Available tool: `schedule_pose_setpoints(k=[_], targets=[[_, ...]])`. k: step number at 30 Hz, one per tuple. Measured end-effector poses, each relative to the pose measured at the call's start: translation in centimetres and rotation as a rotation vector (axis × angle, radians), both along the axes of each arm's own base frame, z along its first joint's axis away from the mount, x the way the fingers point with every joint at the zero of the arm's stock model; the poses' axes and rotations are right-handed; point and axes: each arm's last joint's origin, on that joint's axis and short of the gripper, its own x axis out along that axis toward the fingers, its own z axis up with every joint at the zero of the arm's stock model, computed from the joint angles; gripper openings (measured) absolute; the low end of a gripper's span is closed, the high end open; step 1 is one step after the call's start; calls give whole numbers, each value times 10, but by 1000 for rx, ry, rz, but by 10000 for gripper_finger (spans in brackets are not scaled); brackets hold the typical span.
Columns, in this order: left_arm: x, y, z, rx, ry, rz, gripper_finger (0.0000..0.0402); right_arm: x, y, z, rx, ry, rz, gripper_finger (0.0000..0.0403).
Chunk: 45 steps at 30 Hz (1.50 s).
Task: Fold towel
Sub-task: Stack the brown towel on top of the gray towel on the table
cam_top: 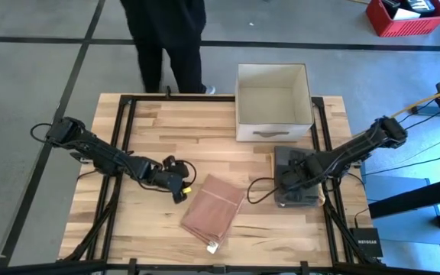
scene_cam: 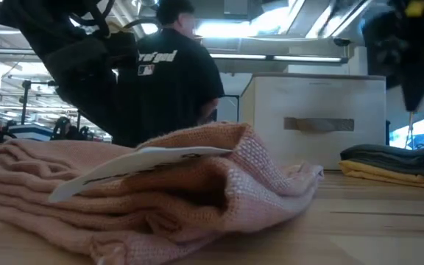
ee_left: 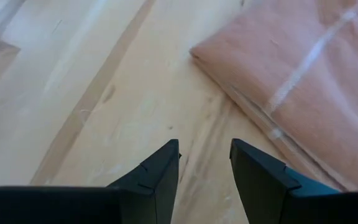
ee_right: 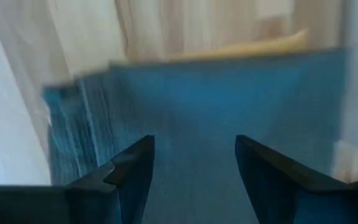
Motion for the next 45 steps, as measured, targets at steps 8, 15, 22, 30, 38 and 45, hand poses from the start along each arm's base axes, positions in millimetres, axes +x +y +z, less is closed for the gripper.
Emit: schedule_pose_setpoints(k=[8,15,22,30,38,45], targets=[[0,-1,1,9,-2,-18,138,-23,-13,-66,-2,172,17,227],[0,-1,1,7,-2,-17,138,5,-13,-96,109,10,164,227],[0,-3,1,-3,-1,-22,138,55,-19,-107,109,-215,176,217],[-1,-5,0,-7,0,-32,138,99,-35,-113,79,-334,164,182],[-5,-5,17,-66,-10,-51,138,122,-38,-56,50,-266,175,179],[-1,1,26,-103,-59,-117,144,125,-28,-4,210,-250,96,179]])
